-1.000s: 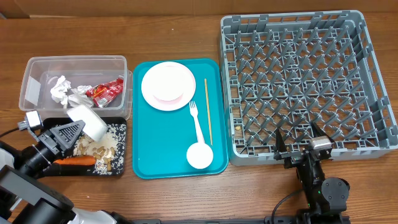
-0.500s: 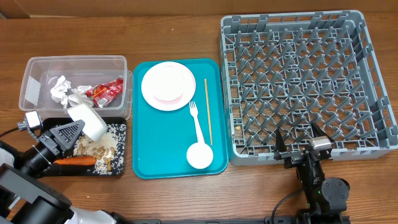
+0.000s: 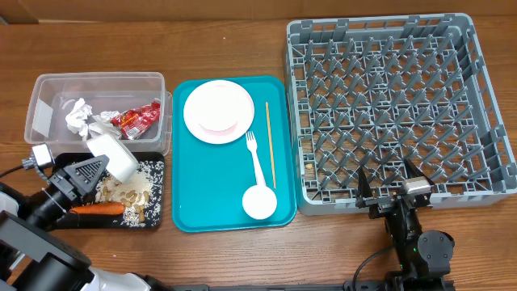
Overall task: Sort waste into correct bins and load items into the dishwasher
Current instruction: 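Hold the bowl inverted over the black tray with the left gripper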
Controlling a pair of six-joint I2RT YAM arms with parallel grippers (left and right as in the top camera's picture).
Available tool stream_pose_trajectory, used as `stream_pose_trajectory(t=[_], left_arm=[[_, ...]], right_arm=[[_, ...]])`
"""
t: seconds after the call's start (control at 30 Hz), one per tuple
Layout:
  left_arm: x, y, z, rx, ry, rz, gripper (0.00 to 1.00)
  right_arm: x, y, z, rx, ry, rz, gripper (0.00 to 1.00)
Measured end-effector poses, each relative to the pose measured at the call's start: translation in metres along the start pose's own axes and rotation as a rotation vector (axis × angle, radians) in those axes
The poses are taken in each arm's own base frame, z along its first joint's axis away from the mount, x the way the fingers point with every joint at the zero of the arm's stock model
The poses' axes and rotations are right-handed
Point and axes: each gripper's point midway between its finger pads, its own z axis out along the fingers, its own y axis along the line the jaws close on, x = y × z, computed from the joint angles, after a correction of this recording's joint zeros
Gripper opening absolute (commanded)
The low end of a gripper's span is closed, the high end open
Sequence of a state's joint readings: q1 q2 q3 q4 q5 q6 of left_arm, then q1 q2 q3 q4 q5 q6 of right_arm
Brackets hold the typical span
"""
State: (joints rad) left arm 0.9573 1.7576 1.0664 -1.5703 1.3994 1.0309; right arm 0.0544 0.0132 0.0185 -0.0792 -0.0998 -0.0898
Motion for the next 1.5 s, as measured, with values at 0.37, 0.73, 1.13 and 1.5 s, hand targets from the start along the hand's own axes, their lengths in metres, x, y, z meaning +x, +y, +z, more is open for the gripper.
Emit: stream_pose_trajectory(t=[0.37,0.73,1.13,1.5], left_arm=[[0.007,-0.006,0.001,0.016,0.021,-0.126,0.04],[0.005,0.005,0.001,0.008,0.015,-0.026,0.04],[0.018,0.001,0.013,0.027,0.078,-0.044,0.04],[0.019,0.008,0.015,0.016,0.083,-0.056,0.09]], right_arm=[[0.0,0.0,0.0,0.0,0.0,0.0,1.0],[0.0,0.0,0.0,0.0,0.0,0.0,1.0],[0.0,0.0,0.0,0.001,0.0,0.0,1.0],[0.0,0.0,0.0,0.0,0.0,0.0,1.0]])
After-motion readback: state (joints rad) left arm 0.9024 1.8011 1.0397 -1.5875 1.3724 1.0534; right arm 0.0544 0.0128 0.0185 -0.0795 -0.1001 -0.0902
